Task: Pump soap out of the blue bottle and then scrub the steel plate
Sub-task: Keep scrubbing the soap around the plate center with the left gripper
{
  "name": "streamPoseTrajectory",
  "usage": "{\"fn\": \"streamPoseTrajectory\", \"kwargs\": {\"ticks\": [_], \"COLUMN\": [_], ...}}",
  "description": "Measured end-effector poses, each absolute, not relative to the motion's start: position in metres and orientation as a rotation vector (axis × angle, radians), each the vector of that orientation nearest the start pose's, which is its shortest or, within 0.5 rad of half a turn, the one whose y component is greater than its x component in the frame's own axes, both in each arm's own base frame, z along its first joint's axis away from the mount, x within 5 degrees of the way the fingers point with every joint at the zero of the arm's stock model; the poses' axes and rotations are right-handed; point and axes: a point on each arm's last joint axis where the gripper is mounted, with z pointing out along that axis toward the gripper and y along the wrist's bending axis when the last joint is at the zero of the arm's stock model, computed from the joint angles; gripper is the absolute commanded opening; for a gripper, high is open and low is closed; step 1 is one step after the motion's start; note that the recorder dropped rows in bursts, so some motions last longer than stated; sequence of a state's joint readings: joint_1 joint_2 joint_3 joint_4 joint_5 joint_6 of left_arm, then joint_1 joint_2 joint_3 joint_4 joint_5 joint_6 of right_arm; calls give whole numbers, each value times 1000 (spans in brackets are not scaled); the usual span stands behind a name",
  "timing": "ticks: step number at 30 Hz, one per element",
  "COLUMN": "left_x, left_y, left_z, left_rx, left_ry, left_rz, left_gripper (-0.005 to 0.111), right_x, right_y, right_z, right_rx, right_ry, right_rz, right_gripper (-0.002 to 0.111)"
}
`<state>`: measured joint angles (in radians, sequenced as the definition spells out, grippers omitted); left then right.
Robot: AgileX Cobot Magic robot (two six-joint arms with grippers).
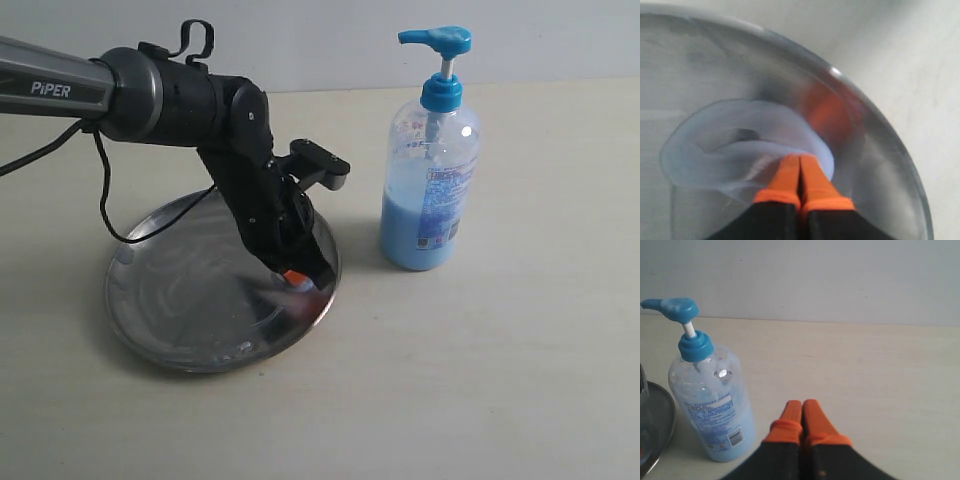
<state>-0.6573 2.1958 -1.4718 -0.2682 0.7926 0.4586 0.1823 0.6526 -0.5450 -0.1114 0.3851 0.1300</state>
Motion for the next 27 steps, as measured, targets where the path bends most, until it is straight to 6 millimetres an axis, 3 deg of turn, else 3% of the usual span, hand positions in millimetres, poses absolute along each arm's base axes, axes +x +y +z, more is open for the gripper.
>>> {"fn": "streamPoseTrajectory", "kwargs": {"ticks": [17, 21, 27], "left_x": [337, 359, 369], "left_y": [-280, -266, -245], "left_z": [109, 108, 107], "left_rx": [1265, 1190, 1167], "left_ry": [2588, 2604, 2667], "left_rz": [-342, -333, -294], "left_gripper": [0, 0, 0], "right_x": [132, 132, 132], "right_y": [21, 21, 21], "right_z": [306, 306, 306], "right_rx": [-126, -126, -126], "right_ry": [1971, 1971, 1971], "right_rz": [95, 95, 95], "right_gripper": [0, 0, 0]}}
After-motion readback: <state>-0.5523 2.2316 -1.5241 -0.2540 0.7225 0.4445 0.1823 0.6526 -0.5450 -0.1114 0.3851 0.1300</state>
